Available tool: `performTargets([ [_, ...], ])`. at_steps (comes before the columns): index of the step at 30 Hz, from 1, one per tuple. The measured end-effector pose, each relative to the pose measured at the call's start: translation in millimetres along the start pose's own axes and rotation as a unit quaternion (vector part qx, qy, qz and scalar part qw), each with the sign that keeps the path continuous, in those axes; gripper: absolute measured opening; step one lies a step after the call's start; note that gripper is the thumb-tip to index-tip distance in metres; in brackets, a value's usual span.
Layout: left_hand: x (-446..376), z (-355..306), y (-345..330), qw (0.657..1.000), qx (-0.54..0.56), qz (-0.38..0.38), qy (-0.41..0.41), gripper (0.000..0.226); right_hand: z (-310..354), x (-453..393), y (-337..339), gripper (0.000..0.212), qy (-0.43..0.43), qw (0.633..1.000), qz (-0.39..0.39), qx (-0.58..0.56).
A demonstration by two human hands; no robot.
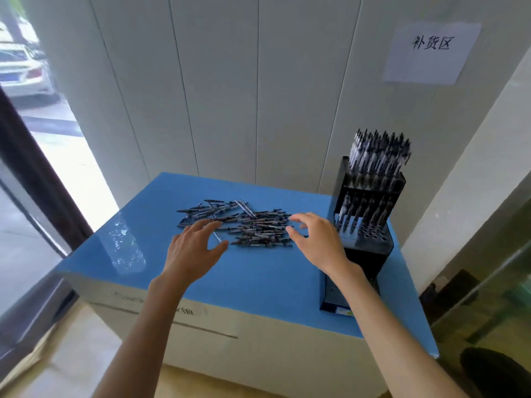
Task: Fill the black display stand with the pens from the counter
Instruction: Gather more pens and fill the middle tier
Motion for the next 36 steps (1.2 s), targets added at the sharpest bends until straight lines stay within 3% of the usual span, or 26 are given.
performTargets([
  [11, -107, 127, -23, 0.998, 0.003, 0.060, -0.006, 0.054, 26, -83, -109, 0.029, -0.058, 0.998, 0.021, 0.013],
  [23, -175, 153, -130, 0.977, -0.036, 0.197, -0.076, 0.059, -14, -102, -163, 0.026, -0.146, 0.988, 0.038, 0.015],
  [31, -196, 131, -183, 0.970, -0.100, 0.177, -0.135, 0.058, -60, -92, -168, 0.023, -0.182, 0.982, 0.056, 0.007],
  [36, -206, 144, -198, 0.979, -0.130, 0.106, -0.117, 0.026, -84, -90, -161, 0.021, -0.196, 0.979, 0.061, 0.003],
])
Point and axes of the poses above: each hand's wrist, its own x-axis away from the middle knuckle, its own y-axis out of the back of the hand, z = x × y, the point moved 7 cm from there along -x, towards the middle knuckle, and after that the axes turned 6 degrees about y, right-handed, at the moved point
